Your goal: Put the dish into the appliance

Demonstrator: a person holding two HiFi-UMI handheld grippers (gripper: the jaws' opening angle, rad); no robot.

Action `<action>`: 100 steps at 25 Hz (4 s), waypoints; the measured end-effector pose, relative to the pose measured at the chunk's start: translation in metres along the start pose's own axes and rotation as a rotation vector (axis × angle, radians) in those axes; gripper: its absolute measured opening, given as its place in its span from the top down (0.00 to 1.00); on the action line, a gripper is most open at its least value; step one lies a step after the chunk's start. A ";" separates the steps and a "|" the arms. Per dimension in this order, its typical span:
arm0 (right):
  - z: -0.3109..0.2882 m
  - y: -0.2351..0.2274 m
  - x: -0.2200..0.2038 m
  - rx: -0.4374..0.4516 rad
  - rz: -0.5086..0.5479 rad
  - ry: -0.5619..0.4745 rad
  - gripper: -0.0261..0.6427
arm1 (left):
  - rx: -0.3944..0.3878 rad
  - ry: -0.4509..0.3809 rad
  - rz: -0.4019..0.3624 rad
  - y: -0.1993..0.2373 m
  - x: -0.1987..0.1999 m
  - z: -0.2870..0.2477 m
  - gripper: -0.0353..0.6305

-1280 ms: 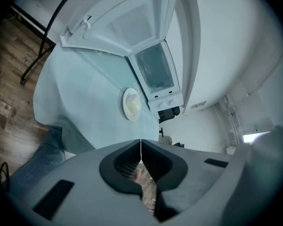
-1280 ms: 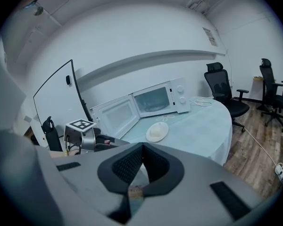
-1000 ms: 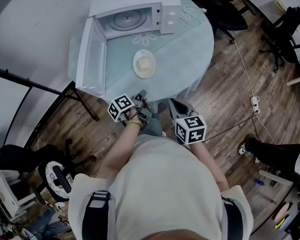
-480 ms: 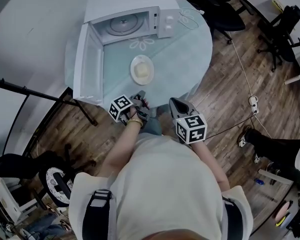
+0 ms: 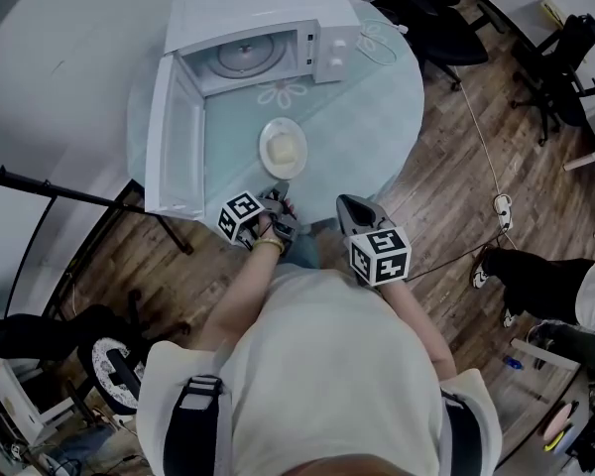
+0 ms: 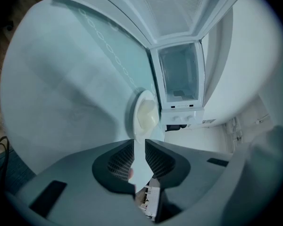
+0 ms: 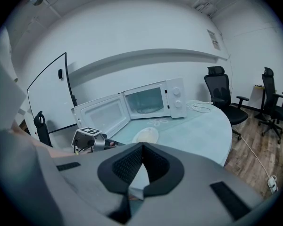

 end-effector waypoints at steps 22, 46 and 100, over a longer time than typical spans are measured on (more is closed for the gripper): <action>-0.016 -0.013 0.007 0.005 -0.036 0.037 0.95 | -0.045 -0.029 0.105 -0.004 0.022 -0.028 0.72; -0.017 -0.008 0.006 0.004 -0.024 0.033 0.95 | -0.048 -0.025 0.063 -0.009 0.026 -0.016 0.91; -0.054 -0.011 0.031 0.028 -0.014 0.065 0.95 | -0.337 -0.133 -0.047 -0.094 0.118 -0.028 0.91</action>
Point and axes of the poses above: the fingertips, and each gripper's own axes: z backward along the fingers, y to its left, x out of its top, the point moved 9 cm from there along z, backward along the fingers, and after that the axes turned 15 degrees about y, right-handed, at the moved point
